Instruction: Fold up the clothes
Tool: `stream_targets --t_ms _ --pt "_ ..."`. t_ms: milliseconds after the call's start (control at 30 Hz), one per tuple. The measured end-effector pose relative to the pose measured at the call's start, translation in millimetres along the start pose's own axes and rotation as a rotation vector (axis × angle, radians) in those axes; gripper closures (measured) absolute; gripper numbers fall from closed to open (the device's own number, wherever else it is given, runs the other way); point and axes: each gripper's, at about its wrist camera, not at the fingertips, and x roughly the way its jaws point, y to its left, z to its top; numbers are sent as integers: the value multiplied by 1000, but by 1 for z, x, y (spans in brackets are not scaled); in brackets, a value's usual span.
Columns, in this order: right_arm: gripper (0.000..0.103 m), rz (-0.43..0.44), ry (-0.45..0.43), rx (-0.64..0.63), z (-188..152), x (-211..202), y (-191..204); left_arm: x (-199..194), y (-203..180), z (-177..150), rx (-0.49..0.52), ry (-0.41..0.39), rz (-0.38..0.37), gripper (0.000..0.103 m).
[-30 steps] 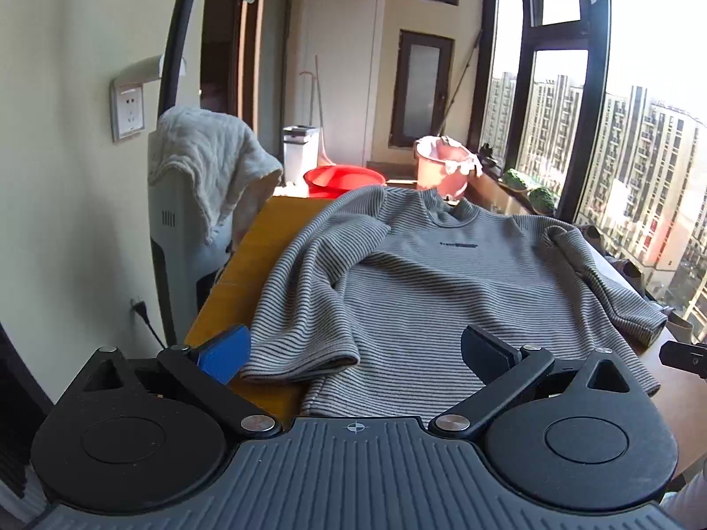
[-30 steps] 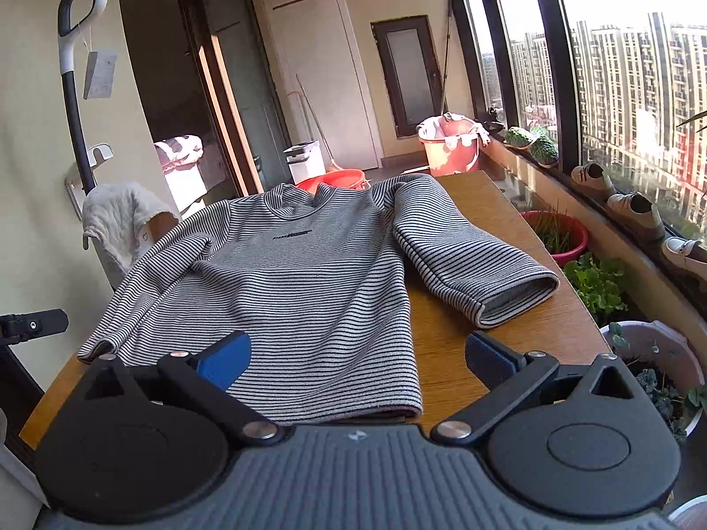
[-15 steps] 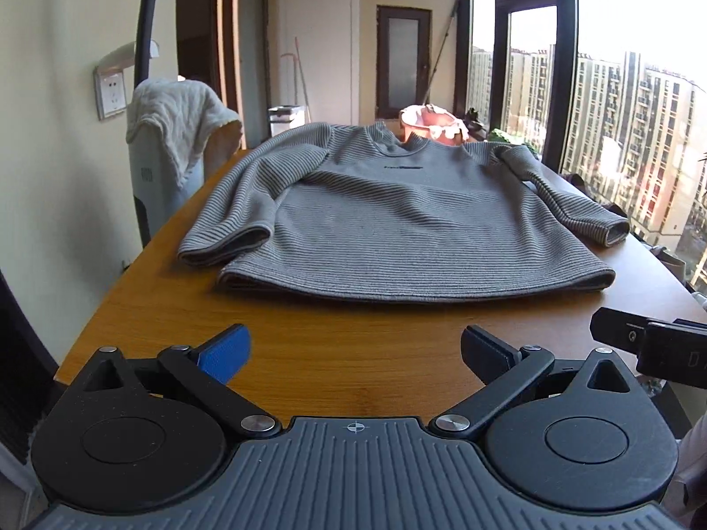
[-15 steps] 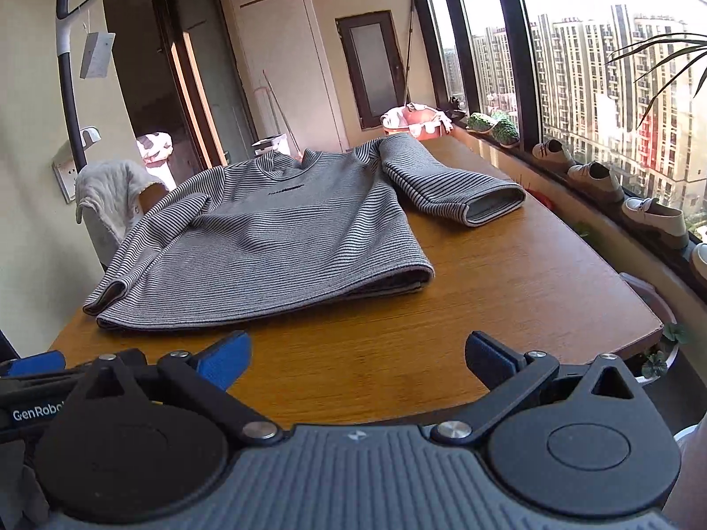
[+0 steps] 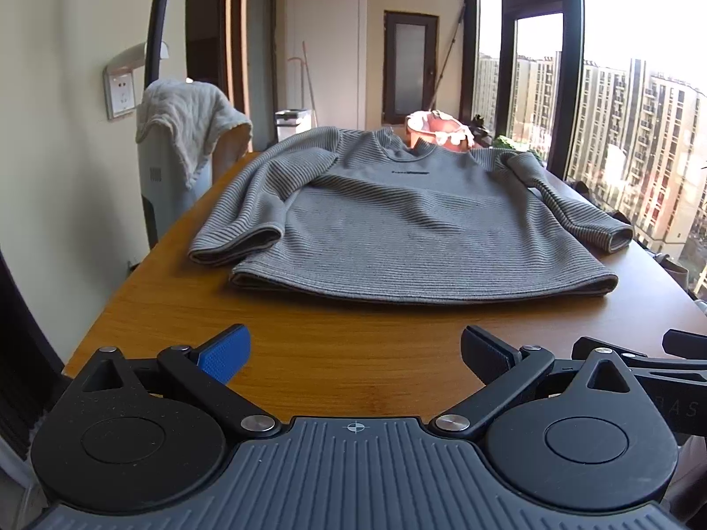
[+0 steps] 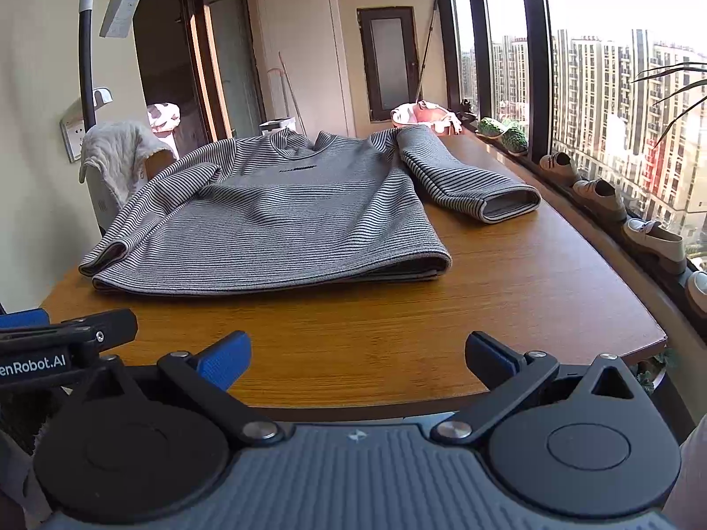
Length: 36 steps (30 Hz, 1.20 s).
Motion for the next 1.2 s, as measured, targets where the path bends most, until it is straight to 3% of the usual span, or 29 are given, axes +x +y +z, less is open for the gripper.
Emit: stream_targets --t_ms 1200 --pt "0 -35 3 -56 1 1 10 -3 3 -7 -5 0 -29 0"
